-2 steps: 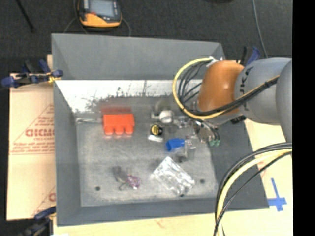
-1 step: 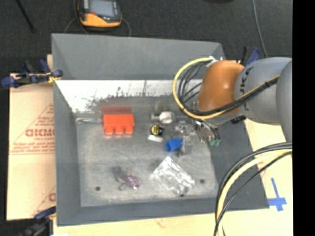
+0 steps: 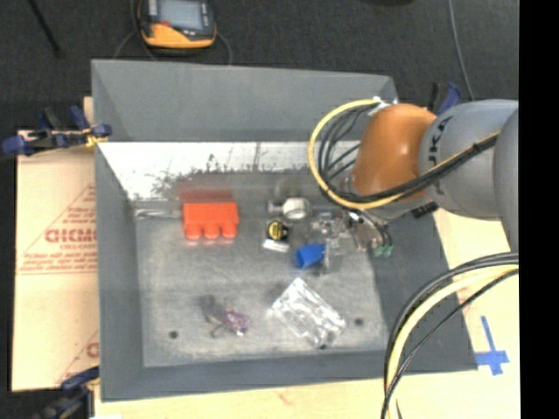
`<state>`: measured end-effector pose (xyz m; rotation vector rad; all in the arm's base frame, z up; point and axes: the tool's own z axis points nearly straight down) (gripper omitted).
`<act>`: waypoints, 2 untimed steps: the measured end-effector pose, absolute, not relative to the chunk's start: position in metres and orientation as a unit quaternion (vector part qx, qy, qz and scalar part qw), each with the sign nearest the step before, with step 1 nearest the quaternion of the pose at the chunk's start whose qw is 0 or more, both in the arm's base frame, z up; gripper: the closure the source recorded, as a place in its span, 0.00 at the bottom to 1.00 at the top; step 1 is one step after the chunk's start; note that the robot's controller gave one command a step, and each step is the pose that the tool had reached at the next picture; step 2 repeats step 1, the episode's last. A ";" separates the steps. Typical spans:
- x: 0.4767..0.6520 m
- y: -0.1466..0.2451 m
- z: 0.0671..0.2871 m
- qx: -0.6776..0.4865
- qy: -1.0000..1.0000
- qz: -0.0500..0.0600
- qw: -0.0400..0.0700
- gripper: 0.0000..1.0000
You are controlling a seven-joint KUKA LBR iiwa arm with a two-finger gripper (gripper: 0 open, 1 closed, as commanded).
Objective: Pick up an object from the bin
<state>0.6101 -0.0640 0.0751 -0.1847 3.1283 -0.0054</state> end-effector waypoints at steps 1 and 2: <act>0.612 -0.066 0.108 -0.058 0.998 -0.002 0.004 1.00; 0.612 -0.066 0.108 -0.058 0.998 -0.002 0.004 1.00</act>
Offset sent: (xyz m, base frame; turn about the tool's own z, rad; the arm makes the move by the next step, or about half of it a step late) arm 0.0002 0.0001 0.0292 0.0000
